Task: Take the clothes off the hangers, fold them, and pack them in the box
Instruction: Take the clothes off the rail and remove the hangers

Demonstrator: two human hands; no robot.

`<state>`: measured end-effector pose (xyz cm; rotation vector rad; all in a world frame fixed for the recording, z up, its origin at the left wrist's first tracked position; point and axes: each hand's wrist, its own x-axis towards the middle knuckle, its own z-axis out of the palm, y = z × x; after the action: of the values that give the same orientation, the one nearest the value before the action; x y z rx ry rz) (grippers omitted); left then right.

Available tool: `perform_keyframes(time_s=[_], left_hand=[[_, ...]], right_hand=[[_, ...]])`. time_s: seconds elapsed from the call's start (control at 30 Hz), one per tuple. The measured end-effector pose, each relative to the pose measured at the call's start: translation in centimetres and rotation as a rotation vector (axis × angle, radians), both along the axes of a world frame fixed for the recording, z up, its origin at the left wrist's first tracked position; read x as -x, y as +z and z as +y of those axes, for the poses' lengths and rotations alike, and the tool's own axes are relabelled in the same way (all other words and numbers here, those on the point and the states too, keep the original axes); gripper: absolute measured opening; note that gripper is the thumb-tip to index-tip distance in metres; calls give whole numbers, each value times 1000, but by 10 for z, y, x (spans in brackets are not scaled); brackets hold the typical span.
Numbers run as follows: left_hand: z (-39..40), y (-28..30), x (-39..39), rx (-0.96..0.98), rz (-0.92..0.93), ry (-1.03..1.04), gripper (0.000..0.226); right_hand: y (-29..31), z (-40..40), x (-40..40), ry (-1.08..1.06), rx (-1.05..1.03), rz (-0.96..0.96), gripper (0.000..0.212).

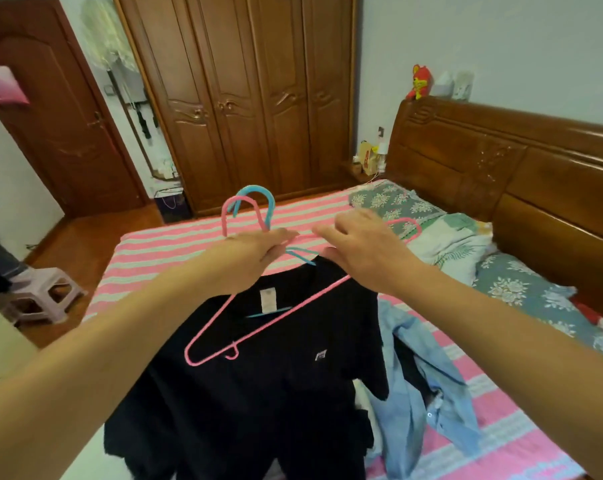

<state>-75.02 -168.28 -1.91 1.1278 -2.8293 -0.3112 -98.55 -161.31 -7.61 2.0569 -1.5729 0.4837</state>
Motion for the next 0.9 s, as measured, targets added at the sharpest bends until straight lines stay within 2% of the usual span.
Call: perform_keyframes(time_s=[0.07,0.17,0.27,0.33,0.4,0.5,0.57,0.67,0.8,0.9], left_hand=[[1,-13,1,-84,-36,-54,48],[2,-22,-6,-350,128,-77,37],[-7,-27,-17,-459,281,19,32],[-11,-25,-14,-487,360,81,20],[-10,-18,-4,-601,434,124,10],[-6,-8,14,-724,432,133,31],[-3,-4,20,-671,341,0,28],[-2,2,19,-554,243,-75,41],[-6,0,5,-291,99,-110,39],[-1,3,-7,-175,60,-211,38]], right_hand=[[-9,4,10,1,-72,-2,26],[-15,11,42,-80,-43,-46,30],[-24,26,78,-125,9,-191,26],[-30,37,84,-122,1,-271,28],[-34,42,76,-80,-5,-329,27],[-26,40,45,-29,10,-357,19],[-24,38,22,5,12,-375,11],[-29,39,-12,54,-23,-452,21],[-22,42,-25,166,-201,-738,23],[-2,29,8,62,-238,-537,49]])
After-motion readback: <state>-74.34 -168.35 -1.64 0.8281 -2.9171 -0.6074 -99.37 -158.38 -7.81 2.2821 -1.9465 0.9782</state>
